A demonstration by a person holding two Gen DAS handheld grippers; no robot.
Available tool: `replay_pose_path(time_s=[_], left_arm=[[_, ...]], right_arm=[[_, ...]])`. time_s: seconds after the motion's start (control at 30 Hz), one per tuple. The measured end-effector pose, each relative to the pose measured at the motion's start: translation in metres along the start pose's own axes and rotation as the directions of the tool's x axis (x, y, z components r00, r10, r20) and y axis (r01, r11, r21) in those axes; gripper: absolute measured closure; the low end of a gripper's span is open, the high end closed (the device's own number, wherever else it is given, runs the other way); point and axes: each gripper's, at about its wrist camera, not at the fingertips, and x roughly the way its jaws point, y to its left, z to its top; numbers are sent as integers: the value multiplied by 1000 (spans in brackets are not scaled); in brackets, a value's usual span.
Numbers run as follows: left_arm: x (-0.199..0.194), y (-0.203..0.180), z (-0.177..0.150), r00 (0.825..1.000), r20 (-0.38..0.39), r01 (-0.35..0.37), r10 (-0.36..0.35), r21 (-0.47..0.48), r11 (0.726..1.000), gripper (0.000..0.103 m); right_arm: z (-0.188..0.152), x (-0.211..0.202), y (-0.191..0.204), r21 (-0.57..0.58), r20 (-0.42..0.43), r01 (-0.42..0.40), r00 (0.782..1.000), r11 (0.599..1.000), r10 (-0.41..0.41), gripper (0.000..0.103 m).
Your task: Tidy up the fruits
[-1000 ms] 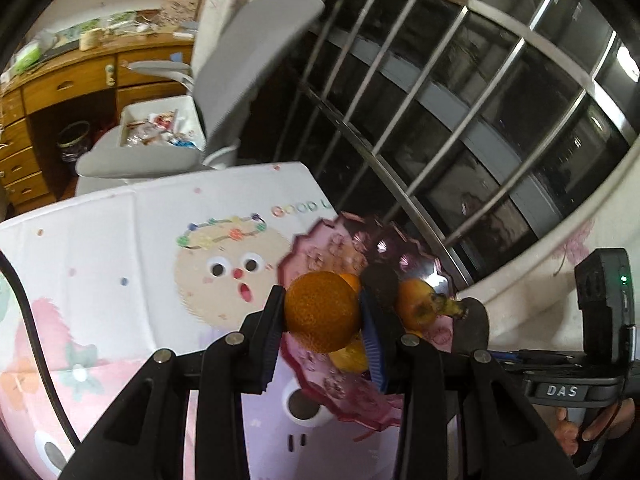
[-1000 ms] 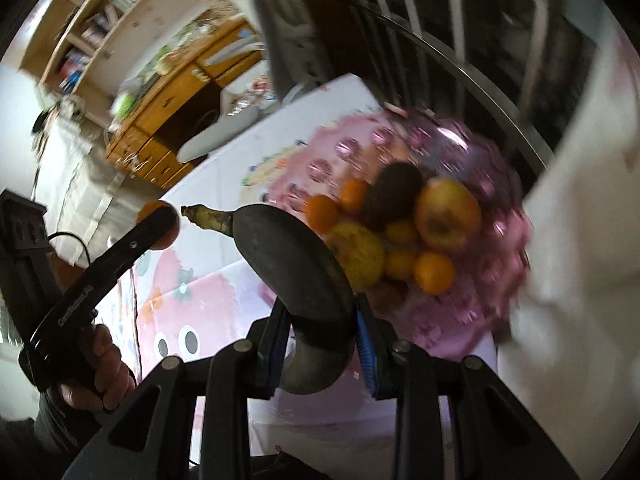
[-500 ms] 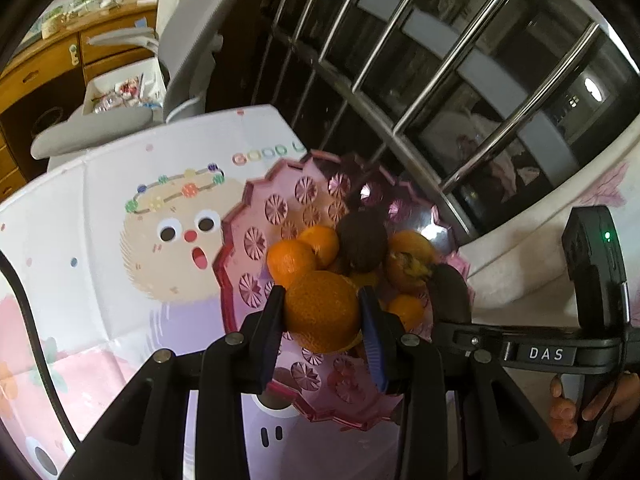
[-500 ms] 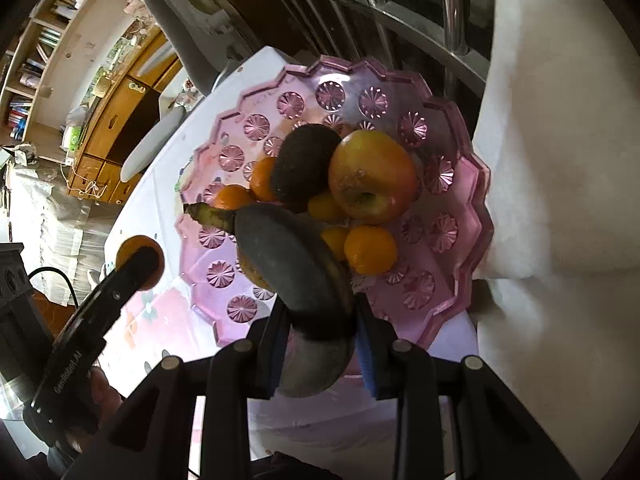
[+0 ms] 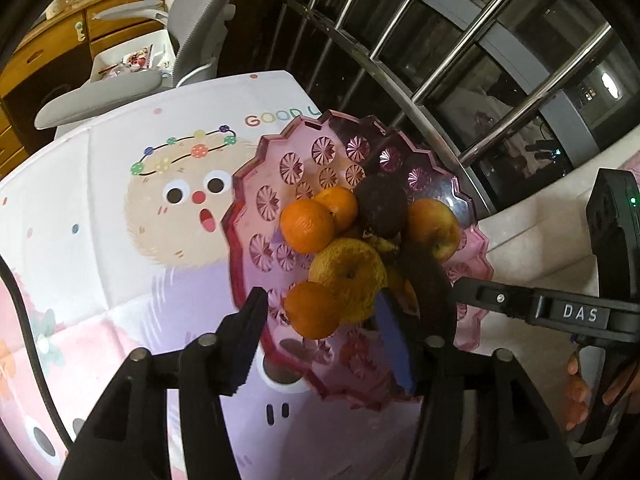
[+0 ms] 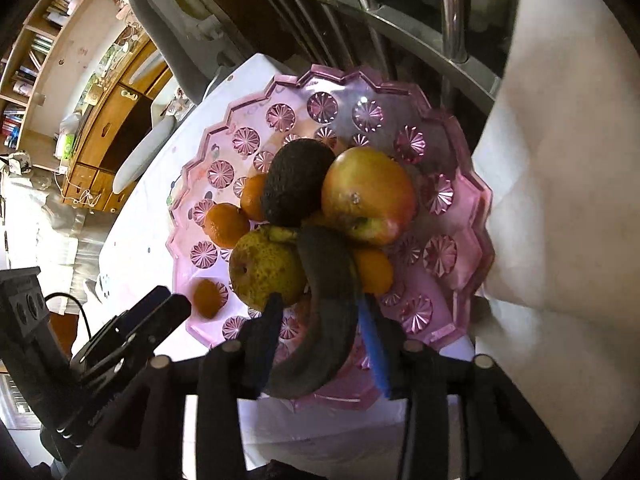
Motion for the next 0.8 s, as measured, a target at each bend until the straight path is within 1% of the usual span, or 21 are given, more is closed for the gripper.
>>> replay_pose_path(time_s=[0.07, 0.1, 0.2, 0.23, 0.27, 0.33, 0.4, 0.47, 0.5, 0.53, 0.6, 0.63, 0.7, 0.8], left_arm=[[-7, 3, -10, 1000, 1, -6, 6, 1, 1000, 40], [-10, 5, -14, 1000, 0, -8, 8, 0, 1000, 39], [-29, 14, -39, 1000, -7, -30, 30, -19, 999, 36], [-35, 17, -46, 999, -5, -35, 34, -27, 999, 32], [-44, 21, -56, 999, 2, -40, 40, -38, 998, 27], [-65, 29, -80, 998, 13, -63, 64, -63, 996, 20], [-83, 35, -101, 996, 16, -86, 88, -76, 993, 20], [-100, 40, -120, 993, 18, -113, 115, -81, 990, 20], [-114, 45, -135, 990, 24, -136, 139, -92, 986, 19], [-123, 48, -144, 988, 28, -148, 151, -101, 984, 16], [-147, 56, -172, 984, 39, -169, 175, -128, 977, 15], [-154, 57, -180, 982, 38, -178, 184, -136, 975, 15], [-172, 62, -205, 976, 24, -210, 217, -160, 964, 14], [-201, 66, -242, 969, 6, -239, 246, -209, 948, 14]], right_arm=[[-8, -5, 2, 3, 20, 3, 1000, 1000, -3, 56], [-12, -8, 3, 4, 27, 5, 1000, 1000, -5, 56], [-33, -16, 10, -2, 56, 18, 998, 1000, -18, 55], [-40, -18, 13, -12, 61, 21, 998, 1000, -20, 55], [-48, -20, 16, -26, 64, 26, 998, 999, -24, 55], [-66, -24, 23, -54, 71, 38, 997, 998, -35, 55], [-87, -28, 30, -77, 80, 51, 996, 996, -44, 54], [-113, -31, 37, -92, 88, 53, 995, 994, -45, 49], [-125, -32, 40, -100, 90, 51, 995, 994, -42, 42], [-142, -32, 44, -115, 89, 46, 995, 992, -36, 38], [-166, -32, 48, -136, 76, 36, 997, 990, -26, 38], [-183, -30, 52, -149, 62, 33, 998, 988, -24, 38], [-206, -28, 58, -163, 46, 28, 999, 986, -21, 38], [-241, -29, 68, -188, 12, 13, 1000, 982, -11, 37]])
